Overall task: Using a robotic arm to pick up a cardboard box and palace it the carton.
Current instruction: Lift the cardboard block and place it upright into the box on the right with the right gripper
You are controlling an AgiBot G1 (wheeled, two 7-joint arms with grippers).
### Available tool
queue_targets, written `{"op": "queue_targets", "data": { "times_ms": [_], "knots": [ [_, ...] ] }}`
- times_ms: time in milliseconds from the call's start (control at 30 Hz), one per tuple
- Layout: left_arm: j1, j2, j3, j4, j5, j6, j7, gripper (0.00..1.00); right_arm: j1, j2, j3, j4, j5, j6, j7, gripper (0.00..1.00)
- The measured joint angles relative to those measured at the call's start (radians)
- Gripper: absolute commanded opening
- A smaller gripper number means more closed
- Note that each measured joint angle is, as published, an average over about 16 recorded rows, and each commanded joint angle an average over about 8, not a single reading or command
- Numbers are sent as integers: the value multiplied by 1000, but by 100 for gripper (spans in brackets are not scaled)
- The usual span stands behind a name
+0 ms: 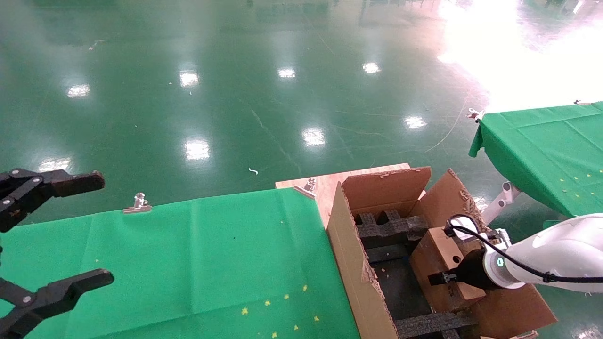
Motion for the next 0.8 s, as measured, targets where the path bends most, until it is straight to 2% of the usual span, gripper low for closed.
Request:
{"op": "queue_targets", "data": {
  "times_ms": [133,167,200,800],
  "knots": [
    [0,0,0,0,0,0,0,100,-9,-9,1,-15,19,3,-17,81],
    [0,0,0,0,0,0,0,100,-10,-10,2,-17,22,3,-19,93],
    [0,0,0,0,0,0,0,100,-11,-11,2,-18,25,3,-22,100],
    [0,0,0,0,0,0,0,100,6,-4,5,-8,20,-4,-20,100]
  ]
}}
